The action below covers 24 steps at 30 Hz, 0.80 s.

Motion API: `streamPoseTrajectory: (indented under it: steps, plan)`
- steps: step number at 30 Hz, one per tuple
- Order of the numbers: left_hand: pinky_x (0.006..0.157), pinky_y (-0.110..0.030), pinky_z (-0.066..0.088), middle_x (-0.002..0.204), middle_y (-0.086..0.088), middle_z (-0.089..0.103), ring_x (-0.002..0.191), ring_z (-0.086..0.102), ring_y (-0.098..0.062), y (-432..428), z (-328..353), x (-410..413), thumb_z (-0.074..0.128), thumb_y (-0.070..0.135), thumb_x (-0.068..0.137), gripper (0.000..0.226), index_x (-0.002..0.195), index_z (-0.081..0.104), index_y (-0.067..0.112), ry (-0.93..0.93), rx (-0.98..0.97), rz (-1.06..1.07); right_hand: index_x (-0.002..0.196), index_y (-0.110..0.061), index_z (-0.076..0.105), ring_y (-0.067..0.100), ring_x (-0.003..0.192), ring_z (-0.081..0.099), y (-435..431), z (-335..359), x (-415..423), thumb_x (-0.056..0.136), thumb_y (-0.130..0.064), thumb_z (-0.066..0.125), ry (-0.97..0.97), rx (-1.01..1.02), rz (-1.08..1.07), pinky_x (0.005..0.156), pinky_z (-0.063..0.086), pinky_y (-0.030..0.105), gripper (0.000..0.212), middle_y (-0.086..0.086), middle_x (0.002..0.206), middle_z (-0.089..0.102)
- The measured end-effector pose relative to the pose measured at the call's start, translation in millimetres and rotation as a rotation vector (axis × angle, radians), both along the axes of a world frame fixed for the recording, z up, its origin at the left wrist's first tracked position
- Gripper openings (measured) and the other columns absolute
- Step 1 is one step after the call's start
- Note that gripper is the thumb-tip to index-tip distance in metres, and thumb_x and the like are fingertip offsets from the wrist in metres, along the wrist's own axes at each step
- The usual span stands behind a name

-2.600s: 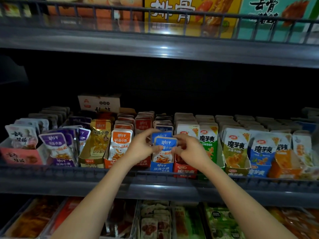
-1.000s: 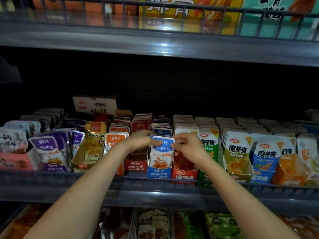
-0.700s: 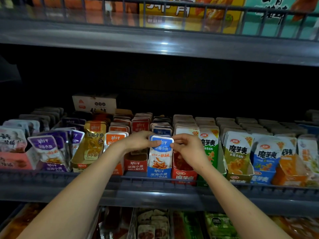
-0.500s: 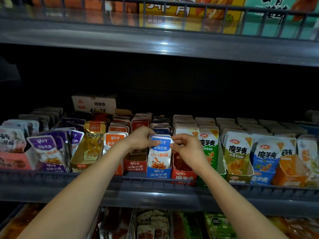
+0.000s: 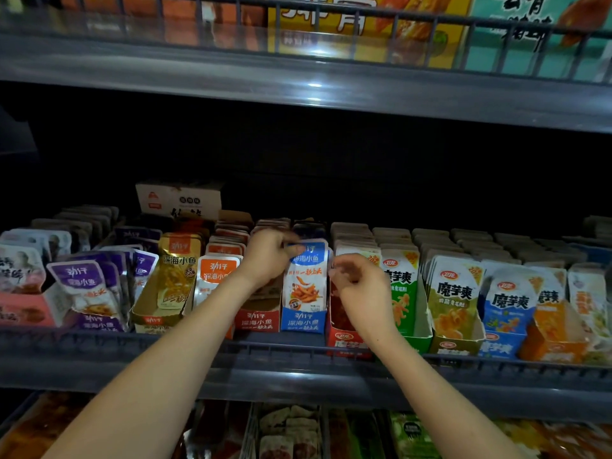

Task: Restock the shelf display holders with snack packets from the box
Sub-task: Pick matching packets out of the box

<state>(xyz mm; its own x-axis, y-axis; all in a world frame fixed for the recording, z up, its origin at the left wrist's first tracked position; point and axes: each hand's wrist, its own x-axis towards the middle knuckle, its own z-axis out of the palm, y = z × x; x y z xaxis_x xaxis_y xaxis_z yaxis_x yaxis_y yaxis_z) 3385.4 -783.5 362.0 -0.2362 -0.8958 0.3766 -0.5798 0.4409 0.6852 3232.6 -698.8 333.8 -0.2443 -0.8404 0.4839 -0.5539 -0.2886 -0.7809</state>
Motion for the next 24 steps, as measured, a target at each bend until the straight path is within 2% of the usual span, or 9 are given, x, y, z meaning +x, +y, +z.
streamPoseTrajectory:
  steps: [3, 6, 8, 11, 14, 16, 19, 21, 24]
  plan:
    - [0.072, -0.018, 0.046, 0.112, -0.01, 0.068, 0.096, 0.063, -0.013, 3.8, -4.0, -2.2, 0.059, 0.019, 0.092, 0.029, 0.118, 0.063, 0.007, -0.004, -0.104, 0.009, 0.106, -0.014, 0.064, 0.021, 0.081, 0.068, 0.5, 5.5, 8.4, 0.093, -0.011, 0.057, -0.179, 0.237, 0.158, 0.072, 0.059, 0.03, 0.016, 0.005, 0.087, 0.068]
    - [0.078, -0.023, 0.047, 0.109, -0.011, 0.069, 0.098, 0.064, -0.017, 4.9, -10.8, -1.6, 0.059, 0.018, 0.092, 0.027, 0.114, 0.066, 0.004, -0.004, -0.152, 0.008, 0.127, -0.011, 0.054, 0.018, 0.091, 0.067, -0.9, 10.8, 14.2, 0.095, -0.007, 0.051, -0.319, 0.436, 0.228, 0.074, 0.058, 0.026, 0.032, 0.006, 0.103, 0.064]
    - [0.082, -0.029, 0.051, 0.11, -0.01, 0.068, 0.1, 0.063, -0.018, 2.6, -12.8, 1.0, 0.059, 0.021, 0.092, 0.03, 0.117, 0.064, 0.005, -0.018, -0.098, 0.0, 0.133, -0.011, 0.049, 0.015, 0.094, 0.065, -3.2, 15.0, 14.9, 0.096, -0.005, 0.048, -0.388, 0.487, 0.234, 0.075, 0.058, 0.026, 0.037, 0.006, 0.111, 0.061]
    - [0.082, -0.034, 0.053, 0.108, -0.008, 0.068, 0.099, 0.064, -0.018, -1.7, -12.3, 3.5, 0.058, 0.022, 0.093, 0.028, 0.116, 0.063, 0.008, -0.047, -0.046, -0.023, 0.136, -0.012, 0.045, 0.013, 0.091, 0.065, -5.4, 20.2, 14.0, 0.096, -0.003, 0.047, -0.412, 0.557, 0.234, 0.072, 0.058, 0.026, 0.041, 0.003, 0.106, 0.059]
    - [0.064, -0.014, 0.046, 0.103, -0.004, 0.067, 0.088, 0.06, -0.009, -4.3, -10.1, 2.1, 0.055, 0.023, 0.095, 0.024, 0.114, 0.062, 0.011, -0.091, -0.012, -0.058, 0.141, -0.009, 0.04, 0.015, 0.079, 0.066, -3.7, 24.4, 15.5, 0.099, -0.005, 0.044, -0.323, 0.627, 0.254, 0.06, 0.058, 0.025, 0.043, 0.01, 0.117, 0.058]
    - [0.061, -0.01, 0.04, 0.102, -0.001, 0.065, 0.088, 0.059, -0.008, -5.7, -8.5, 2.0, 0.055, 0.026, 0.095, 0.025, 0.115, 0.06, 0.013, -0.118, 0.028, -0.074, 0.144, -0.009, 0.034, 0.019, 0.073, 0.068, -2.1, 27.2, 18.0, 0.1, -0.006, 0.041, -0.304, 0.696, 0.281, 0.056, 0.059, 0.028, 0.044, 0.019, 0.13, 0.053]
    - [0.071, -0.016, 0.04, 0.112, -0.001, 0.063, 0.102, 0.058, -0.012, -7.4, -7.9, 3.7, 0.06, 0.029, 0.091, 0.034, 0.122, 0.057, 0.015, -0.161, 0.066, -0.108, 0.145, -0.011, 0.031, 0.024, 0.074, 0.069, -2.5, 30.3, 20.0, 0.1, -0.005, 0.04, -0.392, 0.773, 0.303, 0.061, 0.06, 0.035, 0.047, 0.02, 0.137, 0.049]
    - [0.08, -0.021, 0.041, 0.12, -0.003, 0.061, 0.11, 0.056, -0.016, -7.8, -8.4, 4.6, 0.062, 0.03, 0.09, 0.041, 0.127, 0.055, 0.015, -0.161, 0.082, -0.098, 0.144, -0.011, 0.033, 0.026, 0.075, 0.07, -3.4, 32.1, 18.9, 0.099, -0.004, 0.041, -0.482, 0.784, 0.314, 0.063, 0.06, 0.036, 0.045, 0.017, 0.135, 0.051]
    - [0.083, -0.023, 0.041, 0.126, -0.006, 0.059, 0.113, 0.055, -0.018, -8.1, -10.6, 5.6, 0.064, 0.03, 0.088, 0.048, 0.132, 0.051, 0.014, -0.145, 0.086, -0.064, 0.141, -0.009, 0.038, 0.028, 0.079, 0.07, -2.6, 32.4, 16.2, 0.098, -0.004, 0.043, -0.536, 0.771, 0.323, 0.065, 0.06, 0.037, 0.043, 0.016, 0.129, 0.055]
